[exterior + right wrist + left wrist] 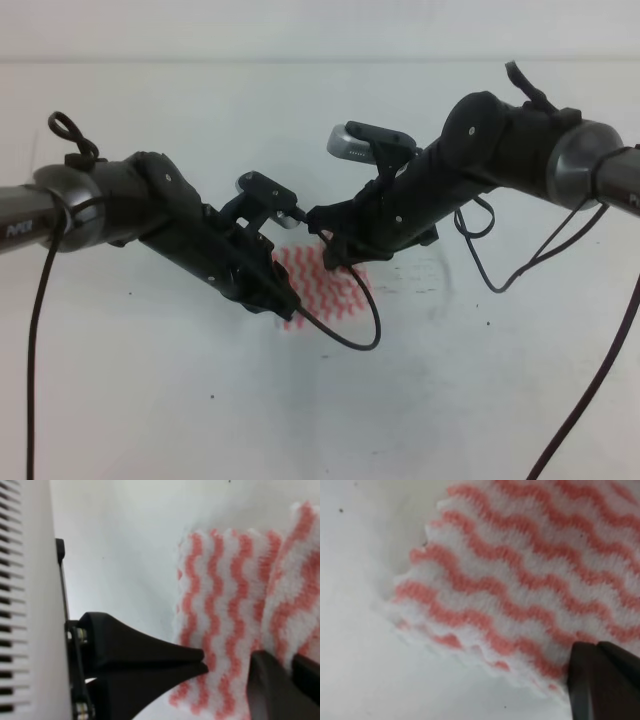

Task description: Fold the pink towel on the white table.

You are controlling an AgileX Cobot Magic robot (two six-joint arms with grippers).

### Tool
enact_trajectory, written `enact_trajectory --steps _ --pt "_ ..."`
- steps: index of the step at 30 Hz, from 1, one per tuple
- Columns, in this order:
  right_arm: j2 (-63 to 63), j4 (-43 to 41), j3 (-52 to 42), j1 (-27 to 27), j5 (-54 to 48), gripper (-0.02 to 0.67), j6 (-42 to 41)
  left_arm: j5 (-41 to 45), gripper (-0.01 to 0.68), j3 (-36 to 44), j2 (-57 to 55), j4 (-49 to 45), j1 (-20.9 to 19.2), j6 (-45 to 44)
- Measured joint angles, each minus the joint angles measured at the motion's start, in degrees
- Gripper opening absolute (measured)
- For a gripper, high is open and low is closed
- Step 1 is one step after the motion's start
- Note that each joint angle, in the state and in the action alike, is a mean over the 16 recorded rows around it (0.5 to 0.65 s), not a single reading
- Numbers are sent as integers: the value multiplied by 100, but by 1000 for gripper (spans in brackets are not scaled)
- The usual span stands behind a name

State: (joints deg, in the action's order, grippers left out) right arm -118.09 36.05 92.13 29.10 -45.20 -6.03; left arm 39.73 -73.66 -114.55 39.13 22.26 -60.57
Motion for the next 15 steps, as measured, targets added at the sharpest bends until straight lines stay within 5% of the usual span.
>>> enact_trajectory --steps 15 --pt "-212 21 250 121 -98 -17 -9 -4 -5 0 -3 22 -4 -2"
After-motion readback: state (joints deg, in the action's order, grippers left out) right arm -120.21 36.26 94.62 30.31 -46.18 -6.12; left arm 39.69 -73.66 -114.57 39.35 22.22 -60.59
